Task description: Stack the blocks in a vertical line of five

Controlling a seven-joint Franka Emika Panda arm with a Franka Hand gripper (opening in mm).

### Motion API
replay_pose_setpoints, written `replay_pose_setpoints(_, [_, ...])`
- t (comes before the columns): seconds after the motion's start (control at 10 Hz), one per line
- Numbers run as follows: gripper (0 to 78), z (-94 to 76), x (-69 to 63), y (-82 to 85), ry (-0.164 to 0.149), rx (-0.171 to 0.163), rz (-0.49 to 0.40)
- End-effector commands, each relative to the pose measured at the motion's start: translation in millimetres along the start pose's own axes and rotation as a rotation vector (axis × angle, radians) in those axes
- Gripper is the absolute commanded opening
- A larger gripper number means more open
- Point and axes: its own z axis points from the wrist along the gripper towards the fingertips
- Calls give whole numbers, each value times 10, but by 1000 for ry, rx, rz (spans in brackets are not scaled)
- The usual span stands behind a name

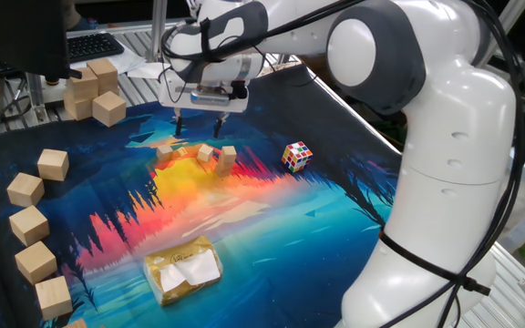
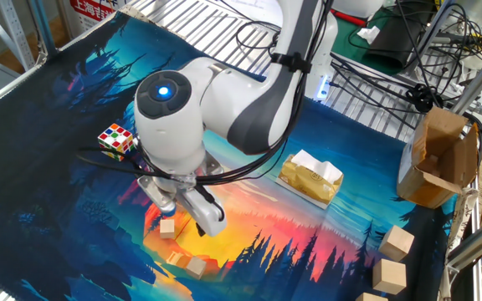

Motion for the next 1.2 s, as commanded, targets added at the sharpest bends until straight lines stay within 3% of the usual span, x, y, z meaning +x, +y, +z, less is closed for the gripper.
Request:
replay_pose_setpoints(0.1, [775, -13, -8, 1, 0, -6, -20])
replay_pose_setpoints(0.3, [775, 38, -10, 75, 0, -17, -12])
replay_pose_setpoints(0.6, [775, 272, -19, 421, -22, 3, -14])
replay_pose_setpoints(1.2, [775, 475, -161, 609, -38, 7, -112])
